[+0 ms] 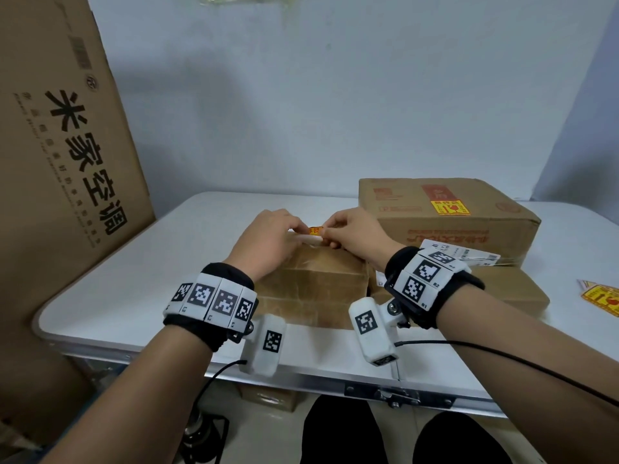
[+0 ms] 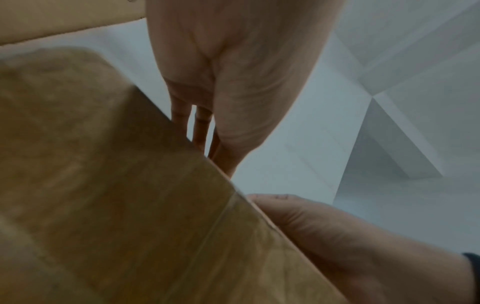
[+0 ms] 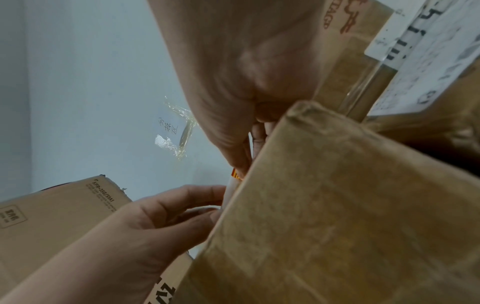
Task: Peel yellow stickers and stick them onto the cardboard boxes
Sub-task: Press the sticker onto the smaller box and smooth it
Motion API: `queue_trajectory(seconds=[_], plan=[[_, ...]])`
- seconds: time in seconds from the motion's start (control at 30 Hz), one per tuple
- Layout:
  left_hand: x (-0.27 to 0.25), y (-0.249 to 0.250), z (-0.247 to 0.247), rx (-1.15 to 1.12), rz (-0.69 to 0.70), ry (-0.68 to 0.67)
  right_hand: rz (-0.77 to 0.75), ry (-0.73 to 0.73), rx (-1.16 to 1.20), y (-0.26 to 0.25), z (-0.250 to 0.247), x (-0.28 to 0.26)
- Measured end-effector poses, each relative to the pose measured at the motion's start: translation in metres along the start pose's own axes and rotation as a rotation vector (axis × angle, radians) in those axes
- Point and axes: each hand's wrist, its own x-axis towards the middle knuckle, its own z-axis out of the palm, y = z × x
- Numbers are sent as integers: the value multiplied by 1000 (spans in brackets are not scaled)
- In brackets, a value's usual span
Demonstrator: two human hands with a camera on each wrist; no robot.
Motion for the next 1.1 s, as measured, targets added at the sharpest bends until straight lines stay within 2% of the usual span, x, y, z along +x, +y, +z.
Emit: queue_trajectory(seconds=[0.13, 0.23, 0.33, 0.47, 0.57, 0.73, 1.1], plan=[[2, -1, 6, 57, -12, 87, -22, 8, -18, 1, 2, 0], [2, -2, 6, 82, 28, 130, -50, 16, -55, 3, 2, 1], [-2, -2, 6, 122, 122, 121, -81, 32, -88, 5, 2, 1], [-6, -1, 5, 162, 174, 104, -111, 49, -123, 9, 3, 3], [-7, -1, 8, 175, 184, 51, -125, 48, -175, 11, 5, 7], [-10, 0, 10, 180, 205, 72, -132, 63, -248, 14, 7, 12], [-9, 0, 8, 192, 191, 9, -142, 52, -296, 11, 9, 11]])
